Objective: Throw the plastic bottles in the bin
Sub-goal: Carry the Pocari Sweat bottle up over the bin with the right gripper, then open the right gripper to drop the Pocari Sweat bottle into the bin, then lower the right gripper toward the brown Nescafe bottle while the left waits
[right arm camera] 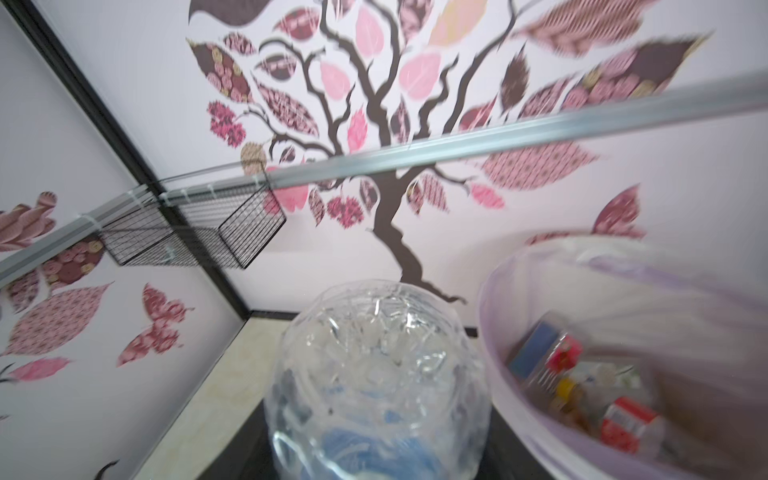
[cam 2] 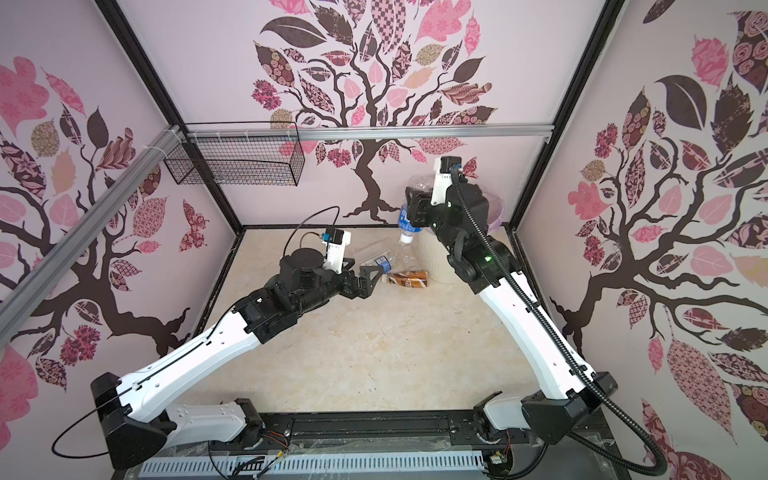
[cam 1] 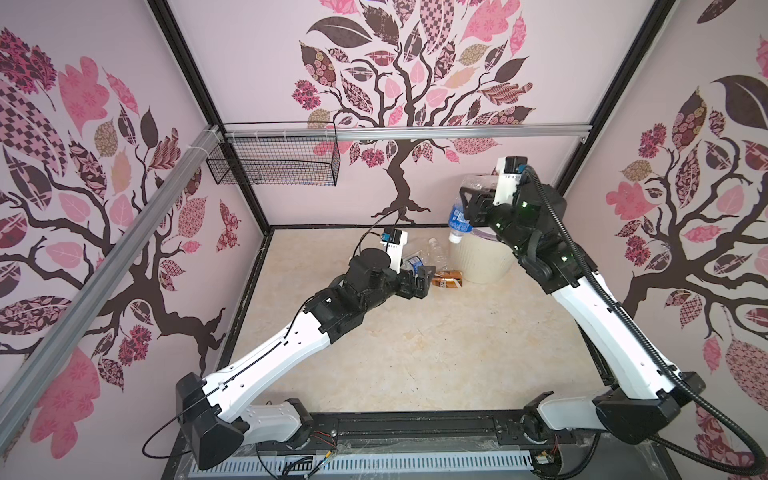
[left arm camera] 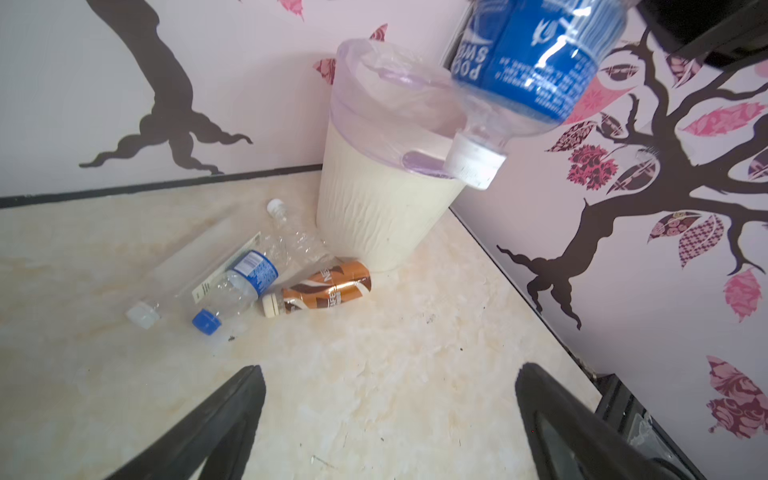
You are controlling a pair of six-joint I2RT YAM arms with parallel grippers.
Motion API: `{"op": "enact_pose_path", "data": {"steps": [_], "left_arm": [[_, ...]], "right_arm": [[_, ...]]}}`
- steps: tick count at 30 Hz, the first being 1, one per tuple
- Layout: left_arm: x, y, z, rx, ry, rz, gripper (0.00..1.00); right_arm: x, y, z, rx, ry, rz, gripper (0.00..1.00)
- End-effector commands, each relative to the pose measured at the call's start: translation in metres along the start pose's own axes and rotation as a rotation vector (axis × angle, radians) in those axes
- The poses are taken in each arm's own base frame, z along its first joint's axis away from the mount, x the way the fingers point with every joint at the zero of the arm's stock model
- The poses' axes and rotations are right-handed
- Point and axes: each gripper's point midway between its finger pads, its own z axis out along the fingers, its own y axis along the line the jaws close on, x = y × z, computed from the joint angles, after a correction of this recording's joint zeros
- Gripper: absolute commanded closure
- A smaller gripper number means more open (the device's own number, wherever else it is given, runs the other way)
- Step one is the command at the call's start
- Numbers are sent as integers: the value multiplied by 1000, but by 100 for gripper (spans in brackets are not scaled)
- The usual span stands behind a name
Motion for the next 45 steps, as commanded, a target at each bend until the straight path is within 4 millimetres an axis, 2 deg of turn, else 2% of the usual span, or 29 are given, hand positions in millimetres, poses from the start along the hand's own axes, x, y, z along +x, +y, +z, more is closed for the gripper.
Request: {"op": "enact_pose_path", "data": {"steps": [1, 5, 9, 13, 15, 17, 19, 22, 24, 26, 27, 28, 32, 35, 45], "left_arm": [[-16, -8, 6, 24, -18, 29, 2], [-26, -13, 11, 40, -34, 30, 2], [-28, -10, 15, 38, -35, 26, 2], [-31, -1, 15, 30, -42, 12, 2], [-32, 4, 15, 25, -41, 0, 2], [-30, 9, 16, 19, -39, -6, 2], [-29, 12, 16, 15, -37, -9, 2], [-26, 15, 16, 10, -31, -14, 2], [-23, 15, 14, 12, -26, -19, 2], [-20, 17, 13, 12, -21, -24, 2], [-18, 17, 12, 15, -16, -25, 2], [-15, 18, 12, 14, -10, -25, 2], [-8, 20, 12, 11, 7, -33, 2], [-5, 20, 13, 15, 10, -46, 2], [4, 22, 16, 17, 37, -75, 2]], "right_arm": [[-44, -29, 0, 210, -115, -204, 44], [-108, -34, -22, 305, -281, -260, 44], [-157, -33, -43, 348, -404, -276, 43], [-185, -29, -52, 359, -467, -294, 42], [-189, -29, -48, 377, -472, -313, 42], [-182, -35, -35, 411, -448, -326, 41], [-162, -53, -11, 438, -384, -308, 41], [-108, -94, 33, 490, -201, -225, 35], [-56, -123, 59, 559, -29, -218, 24], [-23, -138, 70, 598, 80, -209, 6], [-15, -139, 71, 594, 103, -198, 1], [-12, -137, 71, 578, 109, -182, 1], [-26, -127, 61, 520, 43, -142, 1], [-30, -123, 60, 507, 45, -145, 0], [-33, -116, 54, 465, 61, -134, 1]]}}
